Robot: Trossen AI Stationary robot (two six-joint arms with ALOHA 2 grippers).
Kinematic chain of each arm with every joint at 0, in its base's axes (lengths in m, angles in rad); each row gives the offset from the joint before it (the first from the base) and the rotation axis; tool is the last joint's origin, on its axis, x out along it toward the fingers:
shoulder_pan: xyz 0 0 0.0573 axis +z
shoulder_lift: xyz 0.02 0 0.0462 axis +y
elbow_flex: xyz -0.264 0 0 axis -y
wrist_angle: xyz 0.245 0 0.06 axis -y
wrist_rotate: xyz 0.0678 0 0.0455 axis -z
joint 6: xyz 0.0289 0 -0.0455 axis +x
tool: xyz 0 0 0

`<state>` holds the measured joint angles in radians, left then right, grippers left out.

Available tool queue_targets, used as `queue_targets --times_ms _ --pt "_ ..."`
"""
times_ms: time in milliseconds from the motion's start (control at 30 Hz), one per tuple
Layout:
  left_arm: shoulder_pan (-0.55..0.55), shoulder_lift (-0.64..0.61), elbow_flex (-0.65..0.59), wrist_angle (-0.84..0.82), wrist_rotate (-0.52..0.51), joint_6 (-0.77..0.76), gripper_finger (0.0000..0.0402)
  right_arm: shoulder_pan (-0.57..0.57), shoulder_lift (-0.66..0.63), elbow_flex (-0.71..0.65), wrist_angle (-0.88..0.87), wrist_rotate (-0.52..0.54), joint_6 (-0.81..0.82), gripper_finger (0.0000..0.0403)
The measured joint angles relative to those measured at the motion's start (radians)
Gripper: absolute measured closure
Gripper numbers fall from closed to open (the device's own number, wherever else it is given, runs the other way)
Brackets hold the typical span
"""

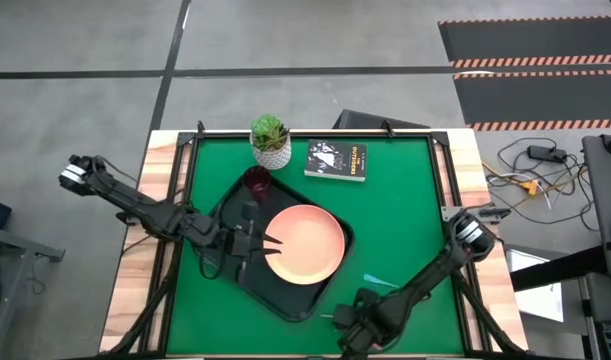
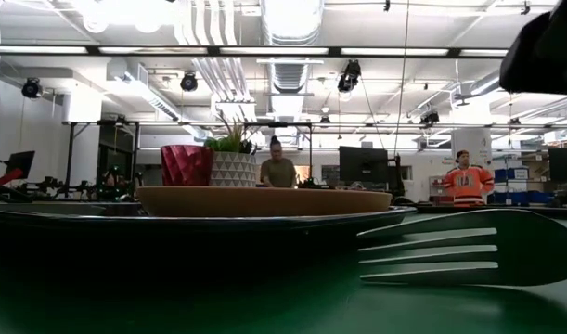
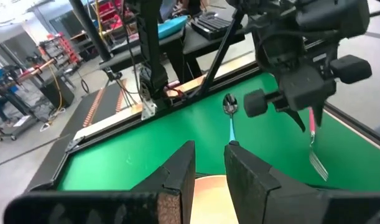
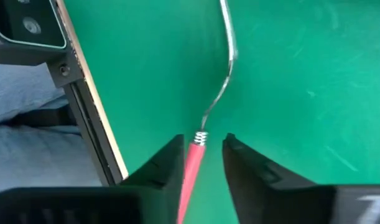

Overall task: Pick and place plate/cup/fork/spoon on tray
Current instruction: Put the pink fork on the black tray to the bottom of the red cup

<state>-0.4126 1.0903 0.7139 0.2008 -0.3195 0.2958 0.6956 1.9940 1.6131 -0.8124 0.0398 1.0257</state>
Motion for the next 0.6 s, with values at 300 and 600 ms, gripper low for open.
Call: queue_targets --times_ms 300,600 --pt "0.000 -0.035 0.000 0.003 0.000 0.052 0.0333 0.005 0.031 0.005 0.012 0.015 0.011 0.0228" --pt "0.000 -0.043 0.000 0.000 0.000 0.052 0.0333 -0.001 0.082 0.001 0.031 0.043 -0.006 0.0265"
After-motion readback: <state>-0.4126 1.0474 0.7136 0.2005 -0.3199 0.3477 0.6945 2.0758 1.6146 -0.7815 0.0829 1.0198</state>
